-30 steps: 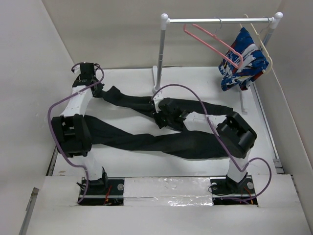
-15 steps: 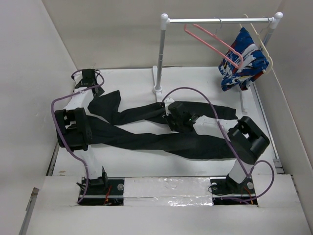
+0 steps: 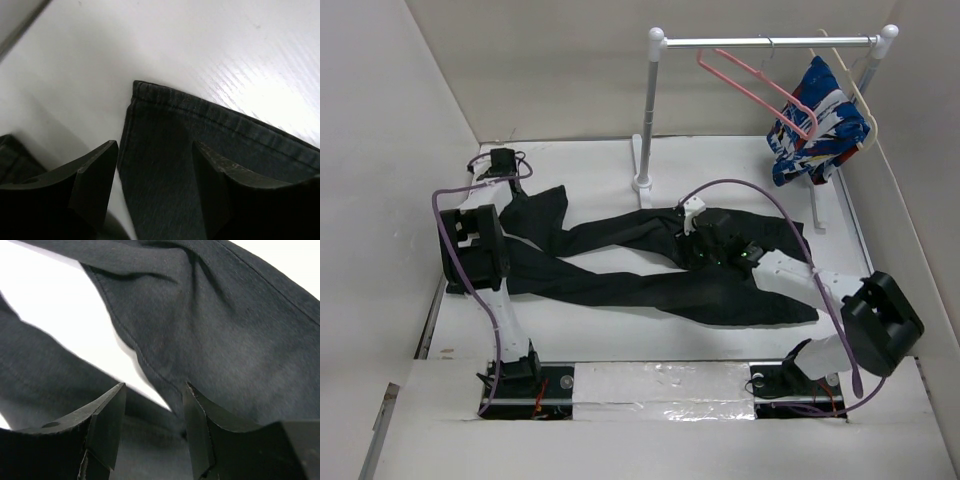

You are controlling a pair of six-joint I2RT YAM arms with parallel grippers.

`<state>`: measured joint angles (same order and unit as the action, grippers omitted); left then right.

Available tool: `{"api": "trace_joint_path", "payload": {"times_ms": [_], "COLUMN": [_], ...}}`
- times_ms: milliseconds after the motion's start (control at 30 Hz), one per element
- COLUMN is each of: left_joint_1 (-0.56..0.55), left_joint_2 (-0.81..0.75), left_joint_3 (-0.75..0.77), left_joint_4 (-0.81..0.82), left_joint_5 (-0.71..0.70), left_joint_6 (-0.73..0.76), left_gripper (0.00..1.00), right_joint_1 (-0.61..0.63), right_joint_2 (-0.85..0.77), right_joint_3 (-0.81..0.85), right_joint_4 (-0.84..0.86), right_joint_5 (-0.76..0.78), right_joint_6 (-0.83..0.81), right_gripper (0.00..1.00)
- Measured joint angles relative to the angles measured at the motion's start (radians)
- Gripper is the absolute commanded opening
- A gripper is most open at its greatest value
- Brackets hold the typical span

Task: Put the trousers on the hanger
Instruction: Flatten out the trousers at the center of the board.

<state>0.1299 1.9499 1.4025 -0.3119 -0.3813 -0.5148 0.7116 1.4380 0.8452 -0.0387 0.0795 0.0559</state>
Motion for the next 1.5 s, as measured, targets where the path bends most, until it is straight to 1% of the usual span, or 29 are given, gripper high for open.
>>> {"api": "trace_joint_path", "payload": {"times_ms": [133, 167, 300, 333, 367, 400, 433, 567, 633, 733, 800, 867, 900, 1033, 1067, 1100, 1167, 1233, 1267, 1333, 1400, 1500], "left_joint_1": [0.003, 0.007, 0.027, 0.031, 0.034, 0.036, 0.037, 0.049, 0.049, 0.05, 0.051, 0.051, 0.049, 0.049, 0.049, 0.049, 0.049, 0.05, 0.05, 0.051, 0.05, 0.051], "left_joint_2": [0.079, 0.087, 0.093, 0.096, 0.097, 0.098, 0.099, 0.098, 0.085, 0.002, -0.117, -0.276, -0.367, -0.745, -0.8, -0.845, -0.865, -0.822, -0.802, -0.727, -0.672, -0.648], "left_joint_3": [0.029, 0.029, 0.034, 0.038, 0.039, 0.039, 0.039, 0.039, 0.031, -0.011, -0.048, -0.086, -0.109, -0.262, -0.291, -0.303, -0.295, -0.291, -0.291, -0.296, -0.314, -0.322], "left_joint_4": [-0.001, -0.002, 0.012, 0.011, 0.016, 0.02, 0.025, 0.04, 0.051, 0.062, 0.064, 0.092, 0.119, 0.288, 0.308, 0.32, 0.343, 0.357, 0.355, 0.346, 0.312, 0.256], "left_joint_5": [0.011, 0.018, 0.05, 0.056, 0.058, 0.058, 0.059, 0.069, 0.086, 0.124, 0.152, 0.173, 0.18, 0.175, 0.169, 0.163, 0.151, 0.145, 0.144, 0.144, 0.145, 0.144], "left_joint_6": [0.002, 0.002, -0.006, -0.008, -0.01, -0.014, -0.019, -0.026, -0.033, -0.052, -0.07, -0.092, -0.103, -0.142, -0.149, -0.155, -0.167, -0.175, -0.179, -0.188, -0.198, -0.204], "left_gripper": [0.51, 0.47, 0.46, 0.43, 0.24, 0.09, 0.0, 0.0, 0.0, 0.0, 0.0, 0.0, 0.0, 0.0, 0.0, 0.0, 0.0, 0.0, 0.0, 0.0, 0.0, 0.0], "right_joint_1": [-0.017, -0.021, -0.036, -0.039, -0.046, -0.055, -0.069, -0.142, -0.177, -0.235, -0.286, -0.369, -0.414, -0.573, -0.61, -0.645, -0.716, -0.795, -0.834, -0.909, -0.975, -1.054], "right_joint_2": [-0.066, -0.076, -0.097, -0.105, -0.114, -0.124, -0.138, -0.206, -0.237, -0.277, -0.295, -0.312, -0.322, -0.393, -0.418, -0.443, -0.486, -0.504, -0.502, -0.487, -0.448, -0.313], "right_joint_3": [-0.056, -0.068, -0.098, -0.106, -0.114, -0.122, -0.131, -0.178, -0.196, -0.221, -0.236, -0.259, -0.274, -0.347, -0.364, -0.38, -0.404, -0.415, -0.415, -0.415, -0.414, -0.386], "right_joint_4": [0.027, 0.034, 0.054, 0.059, 0.063, 0.07, 0.073, 0.105, 0.115, 0.128, 0.129, 0.13, 0.13, 0.118, 0.113, 0.113, 0.111, 0.11, 0.11, 0.111, 0.121, 0.13], "right_joint_5": [-0.032, -0.037, -0.051, -0.054, -0.058, -0.061, -0.062, -0.067, -0.066, -0.06, -0.054, -0.053, -0.053, -0.052, -0.052, -0.052, -0.055, -0.065, -0.071, -0.077, -0.09, -0.14], "right_joint_6": [0.001, 0.001, 0.005, 0.007, 0.01, 0.014, 0.018, 0.04, 0.054, 0.076, 0.098, 0.122, 0.135, 0.19, 0.205, 0.216, 0.241, 0.261, 0.269, 0.283, 0.298, 0.319], "right_gripper": [0.51, 0.51, 0.49, 0.49, 0.48, 0.48, 0.48, 0.47, 0.51, 0.57, 0.64, 0.65, 0.71, 0.86, 0.86, 0.9, 0.9, 0.91, 0.93, 0.94, 0.94, 0.96]}}
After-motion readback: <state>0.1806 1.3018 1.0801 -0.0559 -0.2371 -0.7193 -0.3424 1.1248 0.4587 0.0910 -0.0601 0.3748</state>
